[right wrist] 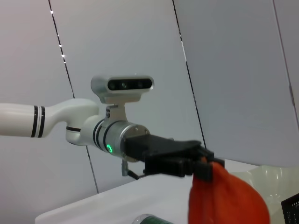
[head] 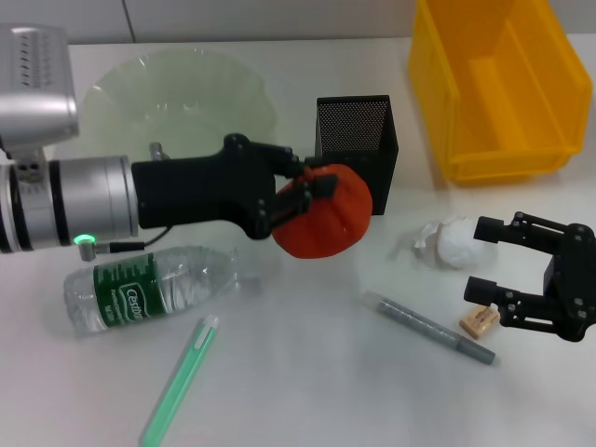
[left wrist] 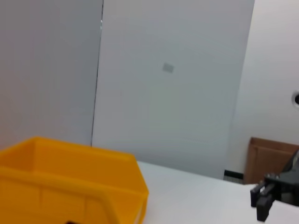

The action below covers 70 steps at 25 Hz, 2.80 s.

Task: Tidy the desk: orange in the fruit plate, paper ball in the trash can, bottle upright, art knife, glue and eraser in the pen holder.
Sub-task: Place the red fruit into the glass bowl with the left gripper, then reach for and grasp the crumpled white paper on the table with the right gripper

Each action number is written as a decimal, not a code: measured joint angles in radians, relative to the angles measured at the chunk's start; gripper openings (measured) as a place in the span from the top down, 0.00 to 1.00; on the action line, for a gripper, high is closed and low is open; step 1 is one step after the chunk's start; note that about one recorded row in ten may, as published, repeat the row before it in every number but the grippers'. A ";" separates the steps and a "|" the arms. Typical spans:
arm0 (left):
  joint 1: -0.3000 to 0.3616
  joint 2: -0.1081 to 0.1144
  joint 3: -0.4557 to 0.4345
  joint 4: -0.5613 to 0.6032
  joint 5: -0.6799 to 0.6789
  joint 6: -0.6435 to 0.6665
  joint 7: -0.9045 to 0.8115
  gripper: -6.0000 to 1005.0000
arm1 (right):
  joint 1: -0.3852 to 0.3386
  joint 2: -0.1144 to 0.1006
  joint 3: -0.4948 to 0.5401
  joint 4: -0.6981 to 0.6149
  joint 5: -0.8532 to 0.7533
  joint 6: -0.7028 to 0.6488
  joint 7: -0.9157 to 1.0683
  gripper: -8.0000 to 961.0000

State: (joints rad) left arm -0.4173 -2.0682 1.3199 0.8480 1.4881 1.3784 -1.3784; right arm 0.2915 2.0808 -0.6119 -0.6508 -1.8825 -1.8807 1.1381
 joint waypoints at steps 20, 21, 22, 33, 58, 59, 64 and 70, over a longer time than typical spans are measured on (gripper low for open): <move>-0.024 0.000 -0.227 -0.032 -0.070 -0.134 0.037 0.79 | 0.026 -0.001 0.000 0.022 0.014 0.006 -0.002 0.20; -0.023 0.000 -0.233 -0.032 -0.070 -0.142 0.039 0.78 | 0.028 -0.001 0.000 0.025 0.014 0.006 -0.001 0.20; -0.023 0.000 -0.233 -0.032 -0.070 -0.142 0.039 0.78 | 0.029 -0.001 0.000 0.025 0.014 0.006 -0.002 0.20; -0.029 -0.005 -0.244 -0.112 -0.071 -0.347 0.150 0.75 | 0.039 -0.001 0.000 0.053 0.025 0.009 -0.026 0.20; -0.021 -0.002 -0.245 -0.153 -0.065 -0.448 0.154 0.66 | 0.028 0.001 -0.002 0.077 0.025 0.000 -0.026 0.20; -0.020 -0.003 -0.245 -0.151 -0.069 -0.436 0.152 0.66 | 0.027 0.001 -0.001 0.081 0.025 0.000 -0.026 0.20; -0.016 0.001 -0.255 -0.121 -0.079 -0.265 0.086 0.57 | 0.022 0.001 0.000 0.082 0.025 0.000 -0.026 0.20; -0.002 0.003 -0.256 -0.071 -0.101 -0.027 0.020 0.57 | 0.015 0.001 0.000 0.082 0.025 0.000 -0.026 0.20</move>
State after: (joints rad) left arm -0.4194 -2.0648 1.0637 0.7771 1.3866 1.3511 -1.3585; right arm 0.3063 2.0818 -0.6119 -0.5690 -1.8577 -1.8808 1.1121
